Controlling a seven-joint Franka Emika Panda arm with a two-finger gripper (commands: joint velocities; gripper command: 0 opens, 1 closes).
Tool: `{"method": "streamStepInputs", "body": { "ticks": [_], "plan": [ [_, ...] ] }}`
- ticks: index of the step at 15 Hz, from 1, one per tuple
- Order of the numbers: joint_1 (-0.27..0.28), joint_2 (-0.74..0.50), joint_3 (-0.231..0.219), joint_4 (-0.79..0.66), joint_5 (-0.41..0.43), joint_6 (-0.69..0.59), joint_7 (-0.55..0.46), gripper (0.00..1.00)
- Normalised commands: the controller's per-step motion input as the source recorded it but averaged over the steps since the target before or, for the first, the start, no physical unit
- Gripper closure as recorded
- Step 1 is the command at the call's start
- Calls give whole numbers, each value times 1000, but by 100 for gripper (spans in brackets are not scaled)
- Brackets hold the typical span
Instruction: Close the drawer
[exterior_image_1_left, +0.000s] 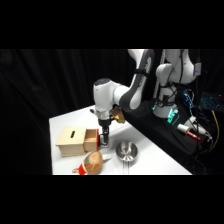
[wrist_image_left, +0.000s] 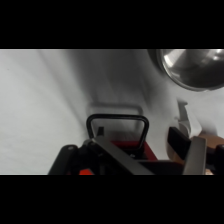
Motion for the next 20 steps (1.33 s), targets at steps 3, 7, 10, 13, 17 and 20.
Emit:
{"method": "streamStepInputs", "body": {
  "ticks": [3,7,10,13,17,20],
  "plan": [
    [3,185,-21,197,233,154,-156,0],
    [40,146,-47,178,151,122,-164,0],
    [27,145,-58,223,128,52,-202,0],
    [-6,135,-58,287,123,-38,-221,0],
    [8,113,-79,317,82,-95,-197,0],
    [27,134,-96,379,27,-179,-168,0]
  ]
}}
